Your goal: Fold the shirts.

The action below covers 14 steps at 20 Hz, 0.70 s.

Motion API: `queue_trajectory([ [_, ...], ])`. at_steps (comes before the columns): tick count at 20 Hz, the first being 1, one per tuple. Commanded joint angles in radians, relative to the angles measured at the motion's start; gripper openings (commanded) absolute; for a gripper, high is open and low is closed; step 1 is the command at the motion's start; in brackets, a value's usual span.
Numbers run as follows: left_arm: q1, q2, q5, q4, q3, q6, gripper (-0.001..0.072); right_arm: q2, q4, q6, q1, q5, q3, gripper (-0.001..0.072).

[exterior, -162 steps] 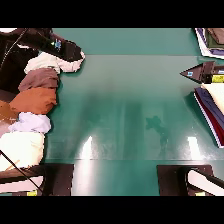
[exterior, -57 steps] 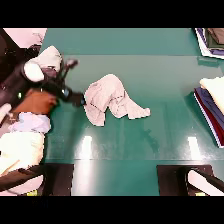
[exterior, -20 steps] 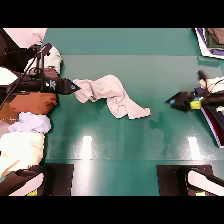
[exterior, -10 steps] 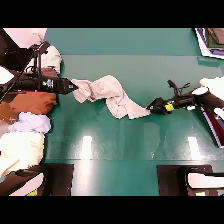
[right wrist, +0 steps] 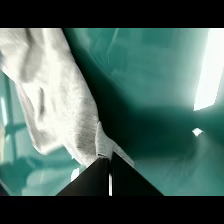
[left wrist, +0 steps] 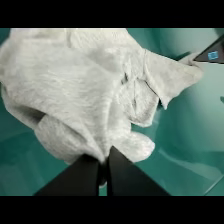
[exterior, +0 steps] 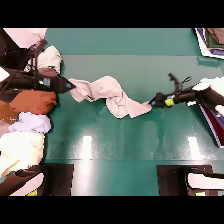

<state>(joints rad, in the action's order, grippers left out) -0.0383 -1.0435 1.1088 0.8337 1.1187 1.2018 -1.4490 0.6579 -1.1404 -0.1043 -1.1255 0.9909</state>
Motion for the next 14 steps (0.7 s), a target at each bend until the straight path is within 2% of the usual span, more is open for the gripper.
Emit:
queue_trajectory([
  [1, 0.081, 0.024, 0.035, 0.003, 0.11, 0.005, 0.0025, 0.159, -0.003, -0.001, 0.08, 0.015, 0.101, 0.0009],
  [4, 0.164, 0.046, 0.097, 0.003, 0.288, 0.004, 0.0025, 0.33, -0.003, -0.003, 0.174, 0.027, 0.32, 0.0009],
  [8, 0.176, 0.079, 0.125, -0.016, 0.51, 0.005, 0.0025, 0.465, -0.001, -0.003, 0.26, 0.039, 0.653, 0.0009],
  [14, 0.176, 0.083, 0.216, -0.165, 0.839, 0.025, 0.0025, 0.58, 0.0, -0.004, 0.436, 0.041, 0.966, 0.0009],
])
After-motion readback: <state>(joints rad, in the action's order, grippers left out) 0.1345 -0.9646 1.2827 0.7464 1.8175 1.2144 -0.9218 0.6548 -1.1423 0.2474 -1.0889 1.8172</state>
